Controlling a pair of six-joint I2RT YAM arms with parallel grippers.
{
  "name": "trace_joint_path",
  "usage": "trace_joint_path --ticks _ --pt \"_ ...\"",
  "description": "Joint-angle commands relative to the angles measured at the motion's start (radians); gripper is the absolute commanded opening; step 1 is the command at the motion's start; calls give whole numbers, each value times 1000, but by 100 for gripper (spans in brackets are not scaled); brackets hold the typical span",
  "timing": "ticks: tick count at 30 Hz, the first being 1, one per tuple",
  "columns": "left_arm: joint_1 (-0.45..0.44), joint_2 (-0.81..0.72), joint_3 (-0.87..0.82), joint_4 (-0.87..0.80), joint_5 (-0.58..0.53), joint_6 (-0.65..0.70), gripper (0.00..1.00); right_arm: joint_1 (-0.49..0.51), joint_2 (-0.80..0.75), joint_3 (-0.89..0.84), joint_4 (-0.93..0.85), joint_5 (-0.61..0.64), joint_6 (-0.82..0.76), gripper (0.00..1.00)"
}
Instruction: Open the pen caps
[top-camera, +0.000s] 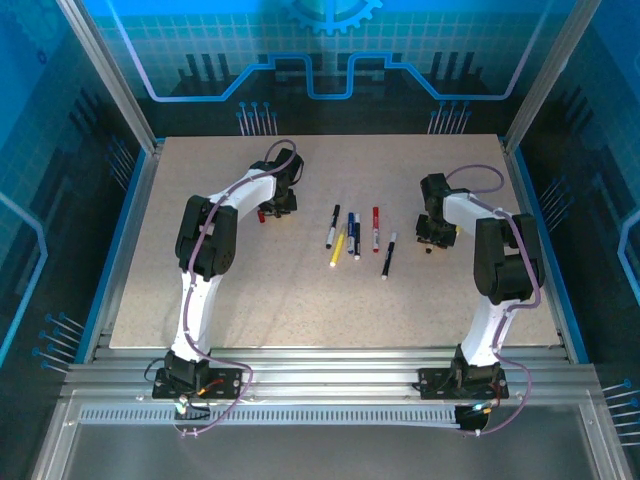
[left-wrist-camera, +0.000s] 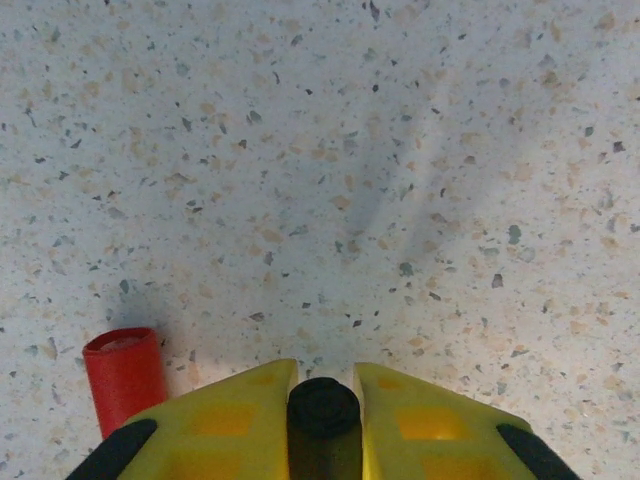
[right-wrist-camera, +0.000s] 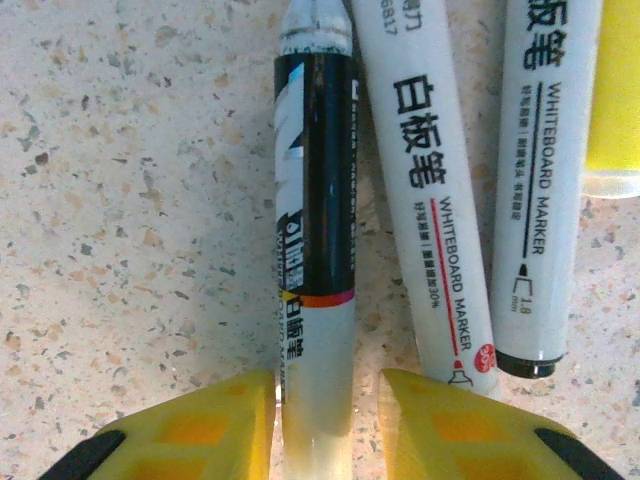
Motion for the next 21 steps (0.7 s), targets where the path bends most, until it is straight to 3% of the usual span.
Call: trace_joint_path --ticks 1,7,18,21 --pt "2 -27 -14 -16 23 7 25 -15 -23 8 -27 3 5 34" --pt "-18 -129 -44 57 42 -7 39 -10 -132 -18 -14 -24 -25 37" --pt "-129 -93 123 27 80 -2 43 47 -358 -7 -41 -59 -84 47" --pt "-151 -57 159 26 89 -1 43 82 -400 -23 27 -149 -77 47"
